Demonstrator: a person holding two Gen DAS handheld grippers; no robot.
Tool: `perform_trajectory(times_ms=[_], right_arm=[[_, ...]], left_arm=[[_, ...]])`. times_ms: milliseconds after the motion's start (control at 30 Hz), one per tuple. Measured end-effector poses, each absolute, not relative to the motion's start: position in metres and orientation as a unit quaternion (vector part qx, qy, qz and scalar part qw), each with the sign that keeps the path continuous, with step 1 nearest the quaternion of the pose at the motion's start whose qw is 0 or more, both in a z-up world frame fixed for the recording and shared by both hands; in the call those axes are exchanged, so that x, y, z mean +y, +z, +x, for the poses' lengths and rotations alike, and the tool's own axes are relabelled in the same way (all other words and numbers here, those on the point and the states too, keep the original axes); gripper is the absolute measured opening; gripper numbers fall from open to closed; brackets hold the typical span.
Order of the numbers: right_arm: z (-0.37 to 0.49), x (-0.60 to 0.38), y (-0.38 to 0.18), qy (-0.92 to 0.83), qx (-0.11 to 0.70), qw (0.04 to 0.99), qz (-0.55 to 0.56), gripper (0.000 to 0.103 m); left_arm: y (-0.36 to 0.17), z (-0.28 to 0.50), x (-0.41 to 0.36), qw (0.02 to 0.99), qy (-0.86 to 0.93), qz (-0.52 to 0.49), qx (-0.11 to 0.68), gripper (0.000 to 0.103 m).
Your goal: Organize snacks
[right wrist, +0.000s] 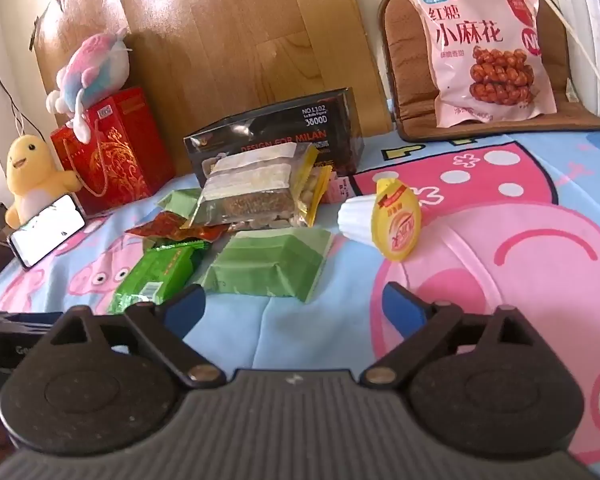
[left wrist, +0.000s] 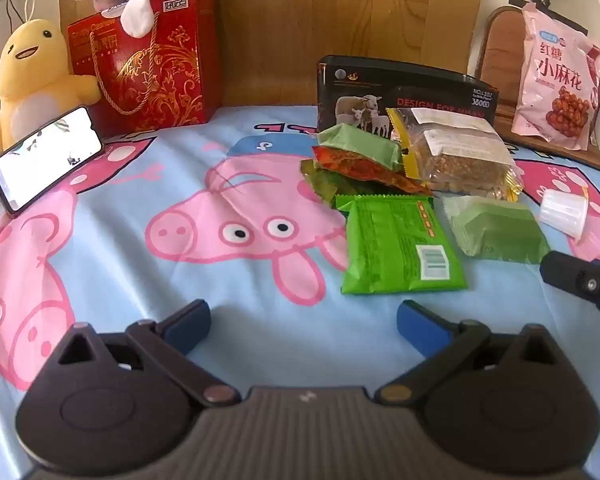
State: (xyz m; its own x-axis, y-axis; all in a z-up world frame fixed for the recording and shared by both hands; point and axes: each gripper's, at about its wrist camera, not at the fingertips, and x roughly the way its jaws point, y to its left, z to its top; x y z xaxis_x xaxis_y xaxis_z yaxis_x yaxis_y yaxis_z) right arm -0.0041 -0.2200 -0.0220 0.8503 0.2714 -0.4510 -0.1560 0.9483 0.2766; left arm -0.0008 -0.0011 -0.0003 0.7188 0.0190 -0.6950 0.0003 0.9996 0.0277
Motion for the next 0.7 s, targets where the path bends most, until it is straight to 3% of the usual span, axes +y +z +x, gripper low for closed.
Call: perform_trajectory(times_ms=[100,233,300,367,567,700], right_arm=[[-0.003,-0.217,-0.022,0.114,0.244,0.955,0.123,0.103],[-0.004,-0.222,-0.023,0.125,0.237,0.950,0.159,0.101],[-0.005,-0.218,-0.018,0.120,0.237,0.955,0.134,0.084],[0.001,-0.218,-0.009,0.146,0.224,0.958,0.100,0.079],[0.057,-0.203,0.028,0.168,0.191,0.966,0.047,0.081],[0.109,-0.195,0.025,0.162,0.217,0.962,0.038,0.094]], left_arm=[[0.000,-0.004,0.000,0.929,-0.009,0.015,0.369,0.103],[0.007,-0.012,0.016,0.940,-0.017,-0.030,0.341,0.102],[0.014,-0.015,0.030,0.951,-0.008,-0.053,0.305,0.102],[0.017,-0.008,0.041,0.955,0.003,-0.050,0.292,0.100],[0.015,0.000,0.048,0.959,-0.014,-0.065,0.277,0.090],[0.016,-0.013,0.045,0.968,-0.033,-0.062,0.240,0.090]])
